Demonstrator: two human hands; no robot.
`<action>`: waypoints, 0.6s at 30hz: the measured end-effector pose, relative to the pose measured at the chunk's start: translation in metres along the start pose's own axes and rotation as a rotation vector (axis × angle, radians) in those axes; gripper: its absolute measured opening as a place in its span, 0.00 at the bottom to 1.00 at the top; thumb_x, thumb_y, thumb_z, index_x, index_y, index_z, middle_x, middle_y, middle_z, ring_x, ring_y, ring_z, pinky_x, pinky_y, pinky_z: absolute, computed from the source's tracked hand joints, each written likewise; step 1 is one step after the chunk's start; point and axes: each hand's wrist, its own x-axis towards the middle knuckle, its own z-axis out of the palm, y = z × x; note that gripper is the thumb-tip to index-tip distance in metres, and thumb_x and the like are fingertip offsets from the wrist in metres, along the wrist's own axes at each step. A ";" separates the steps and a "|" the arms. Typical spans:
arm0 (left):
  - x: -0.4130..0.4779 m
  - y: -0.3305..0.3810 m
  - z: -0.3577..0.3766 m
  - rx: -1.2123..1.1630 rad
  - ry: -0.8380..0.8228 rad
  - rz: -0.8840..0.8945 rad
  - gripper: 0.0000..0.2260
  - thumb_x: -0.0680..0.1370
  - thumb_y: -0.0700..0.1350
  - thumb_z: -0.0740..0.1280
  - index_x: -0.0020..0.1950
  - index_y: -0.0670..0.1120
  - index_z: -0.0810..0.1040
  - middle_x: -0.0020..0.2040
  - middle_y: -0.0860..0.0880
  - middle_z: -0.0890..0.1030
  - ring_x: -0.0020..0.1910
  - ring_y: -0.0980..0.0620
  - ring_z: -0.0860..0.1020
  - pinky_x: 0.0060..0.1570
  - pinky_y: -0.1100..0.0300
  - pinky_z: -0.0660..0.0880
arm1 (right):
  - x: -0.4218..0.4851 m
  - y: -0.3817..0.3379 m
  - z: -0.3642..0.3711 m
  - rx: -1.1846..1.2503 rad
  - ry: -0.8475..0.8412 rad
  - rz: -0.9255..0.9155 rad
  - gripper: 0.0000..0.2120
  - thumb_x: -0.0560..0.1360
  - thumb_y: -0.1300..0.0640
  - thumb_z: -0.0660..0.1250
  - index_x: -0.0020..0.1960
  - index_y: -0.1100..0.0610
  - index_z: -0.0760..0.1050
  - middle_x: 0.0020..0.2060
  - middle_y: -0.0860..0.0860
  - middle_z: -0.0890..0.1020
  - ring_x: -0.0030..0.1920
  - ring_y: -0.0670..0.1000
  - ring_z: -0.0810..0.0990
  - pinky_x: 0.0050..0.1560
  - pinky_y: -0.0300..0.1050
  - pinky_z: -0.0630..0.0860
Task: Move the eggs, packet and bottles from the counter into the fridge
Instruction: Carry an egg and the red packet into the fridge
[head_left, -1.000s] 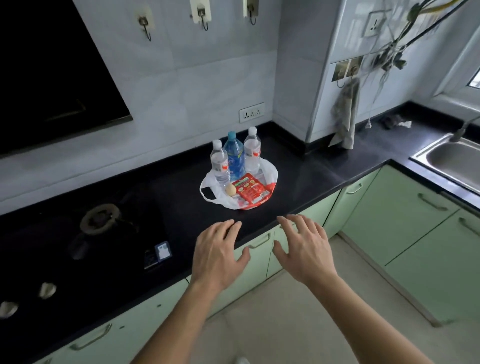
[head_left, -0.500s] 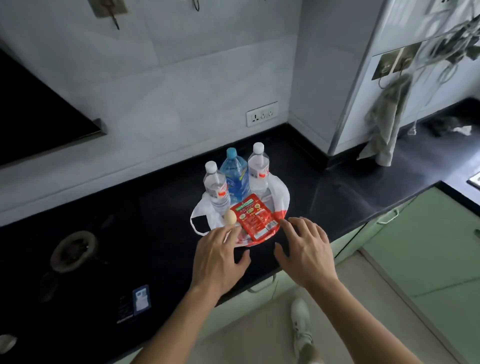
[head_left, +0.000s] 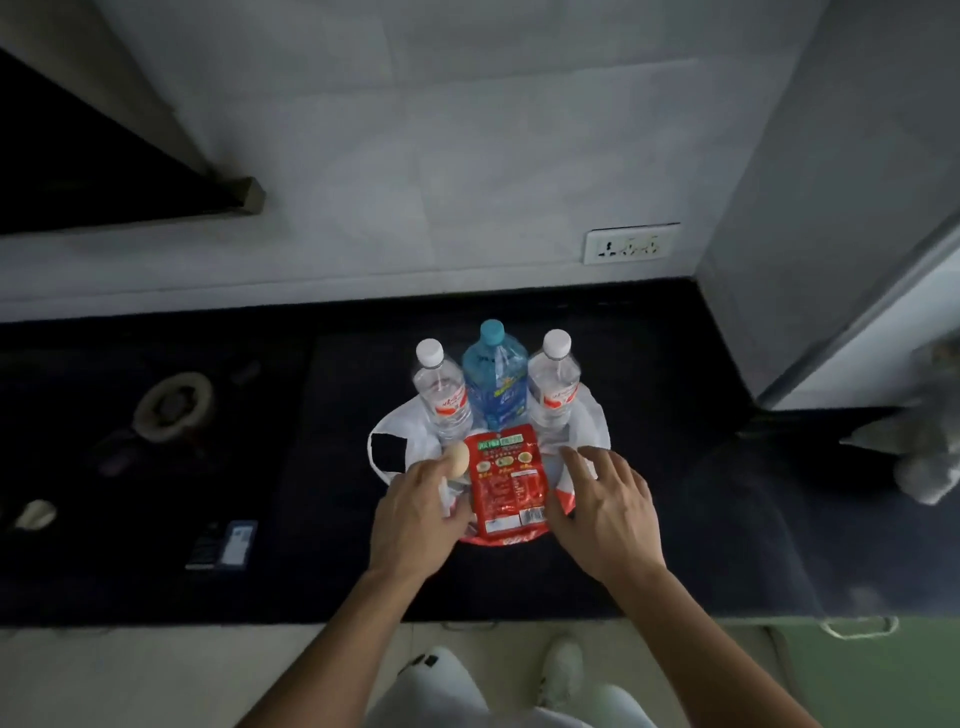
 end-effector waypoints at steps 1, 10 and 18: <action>0.002 0.000 0.003 -0.008 0.007 -0.026 0.20 0.76 0.54 0.69 0.66 0.53 0.74 0.62 0.54 0.77 0.59 0.51 0.75 0.56 0.52 0.76 | 0.004 0.004 0.003 0.011 -0.010 -0.016 0.22 0.73 0.46 0.69 0.64 0.53 0.74 0.57 0.54 0.82 0.58 0.58 0.81 0.54 0.57 0.79; 0.043 -0.007 0.036 -0.076 0.065 -0.145 0.19 0.76 0.51 0.71 0.65 0.51 0.75 0.59 0.51 0.76 0.57 0.53 0.76 0.49 0.60 0.76 | 0.032 0.020 0.044 0.091 -0.167 0.007 0.21 0.75 0.44 0.61 0.64 0.54 0.73 0.50 0.54 0.79 0.49 0.57 0.80 0.42 0.52 0.81; 0.069 -0.022 0.057 -0.086 0.071 -0.207 0.19 0.76 0.55 0.70 0.64 0.50 0.76 0.59 0.50 0.75 0.55 0.52 0.78 0.48 0.62 0.74 | 0.042 0.013 0.084 0.322 -0.279 0.218 0.20 0.78 0.45 0.65 0.66 0.53 0.68 0.52 0.50 0.75 0.47 0.53 0.78 0.44 0.49 0.79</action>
